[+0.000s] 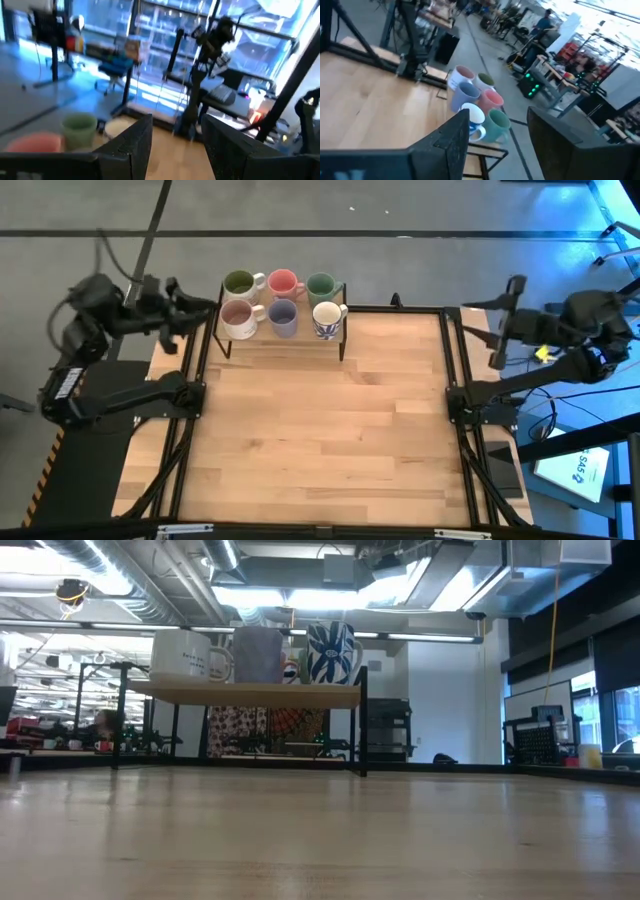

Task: Place coffee mugs
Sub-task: Return to Home Position

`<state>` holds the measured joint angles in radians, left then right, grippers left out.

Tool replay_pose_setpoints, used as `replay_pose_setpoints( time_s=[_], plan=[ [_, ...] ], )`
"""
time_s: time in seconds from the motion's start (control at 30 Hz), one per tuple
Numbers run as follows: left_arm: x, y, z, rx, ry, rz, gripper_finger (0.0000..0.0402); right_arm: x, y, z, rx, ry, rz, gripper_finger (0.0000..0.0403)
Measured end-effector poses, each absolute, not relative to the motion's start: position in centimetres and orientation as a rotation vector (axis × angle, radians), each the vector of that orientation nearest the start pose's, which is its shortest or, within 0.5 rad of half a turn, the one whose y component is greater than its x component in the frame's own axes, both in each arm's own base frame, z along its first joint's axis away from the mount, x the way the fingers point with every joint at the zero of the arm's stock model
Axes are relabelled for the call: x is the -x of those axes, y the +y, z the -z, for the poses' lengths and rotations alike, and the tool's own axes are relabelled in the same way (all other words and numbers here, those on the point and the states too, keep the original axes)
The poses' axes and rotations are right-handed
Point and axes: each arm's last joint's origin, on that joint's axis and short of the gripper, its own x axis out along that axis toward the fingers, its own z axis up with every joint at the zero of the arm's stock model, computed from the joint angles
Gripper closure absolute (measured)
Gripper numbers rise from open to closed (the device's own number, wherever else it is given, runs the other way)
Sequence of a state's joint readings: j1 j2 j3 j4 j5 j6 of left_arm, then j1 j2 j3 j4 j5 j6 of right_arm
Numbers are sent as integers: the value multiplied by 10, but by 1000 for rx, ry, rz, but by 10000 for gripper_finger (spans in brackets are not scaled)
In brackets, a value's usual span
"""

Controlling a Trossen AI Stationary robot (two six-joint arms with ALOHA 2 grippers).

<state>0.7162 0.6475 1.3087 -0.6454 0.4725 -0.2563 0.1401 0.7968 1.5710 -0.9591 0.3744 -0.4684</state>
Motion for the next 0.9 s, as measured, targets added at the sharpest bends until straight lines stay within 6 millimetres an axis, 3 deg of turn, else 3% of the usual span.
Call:
replay_pose_setpoints(
  time_s=[0.2,0.53,0.73,0.9],
  plan=[
    [-72,43,-410,327,-19,-184,238,-44,-5,-429,407,209,203,219],
    [-108,46,-314,458,-69,-87,238,-54,-3,-339,270,88,229,219],
    [-126,30,-279,452,-161,-41,238,-52,-4,-307,209,7,265,219],
    [-132,16,-258,469,-169,-17,238,-34,-9,-300,186,-45,338,219]
  ],
)
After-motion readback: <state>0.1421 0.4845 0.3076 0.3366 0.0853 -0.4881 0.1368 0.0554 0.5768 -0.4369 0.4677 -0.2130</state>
